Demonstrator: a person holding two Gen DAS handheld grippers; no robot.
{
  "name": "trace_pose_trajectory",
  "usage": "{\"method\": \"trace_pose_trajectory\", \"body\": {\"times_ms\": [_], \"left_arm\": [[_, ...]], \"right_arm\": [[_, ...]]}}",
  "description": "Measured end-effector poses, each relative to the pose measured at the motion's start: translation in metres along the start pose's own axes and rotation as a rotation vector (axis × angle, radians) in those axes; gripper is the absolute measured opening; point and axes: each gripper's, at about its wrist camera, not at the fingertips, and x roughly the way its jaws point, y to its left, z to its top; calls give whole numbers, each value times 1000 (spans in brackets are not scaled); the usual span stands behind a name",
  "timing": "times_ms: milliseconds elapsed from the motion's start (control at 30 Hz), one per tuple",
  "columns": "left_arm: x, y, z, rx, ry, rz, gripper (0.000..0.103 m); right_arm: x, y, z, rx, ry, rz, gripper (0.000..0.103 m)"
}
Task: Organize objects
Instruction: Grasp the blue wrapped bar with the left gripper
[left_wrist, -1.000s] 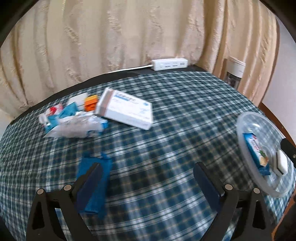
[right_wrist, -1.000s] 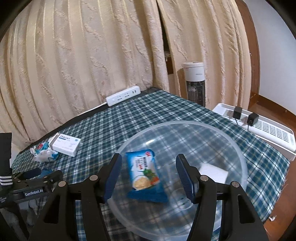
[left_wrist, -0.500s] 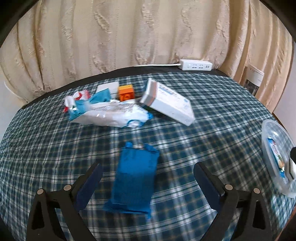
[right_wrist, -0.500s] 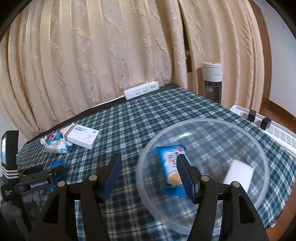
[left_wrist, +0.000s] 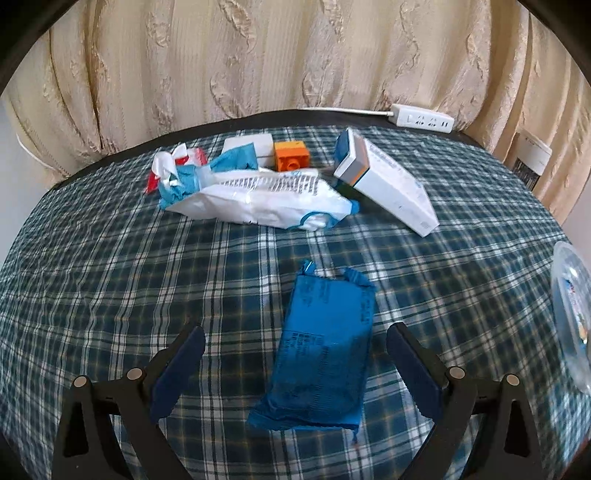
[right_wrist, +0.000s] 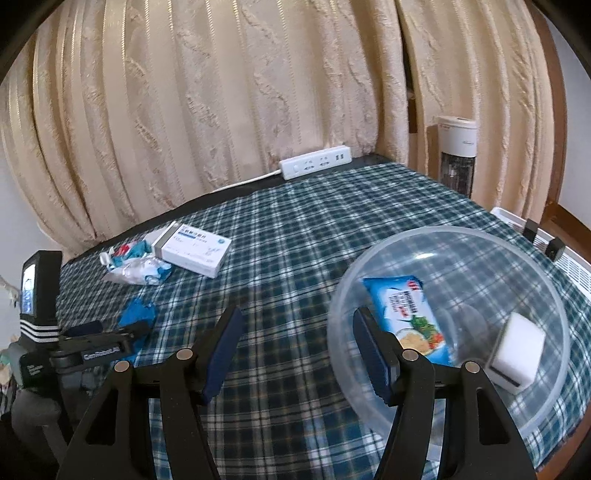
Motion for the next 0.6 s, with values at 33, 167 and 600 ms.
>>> {"method": "trace_pose_trajectory", "body": {"times_ms": [33,167,600], "left_arm": [[2,1,0,0,5,2,100],[6,4,-1,-12,21,3,95],[5,-1,-2,13,16,-16,74]], "right_arm": [[2,1,1,-4,6,8,66],[10,7,3,-6,28,37,68],[34,21,7,-7,96,92,69]]}}
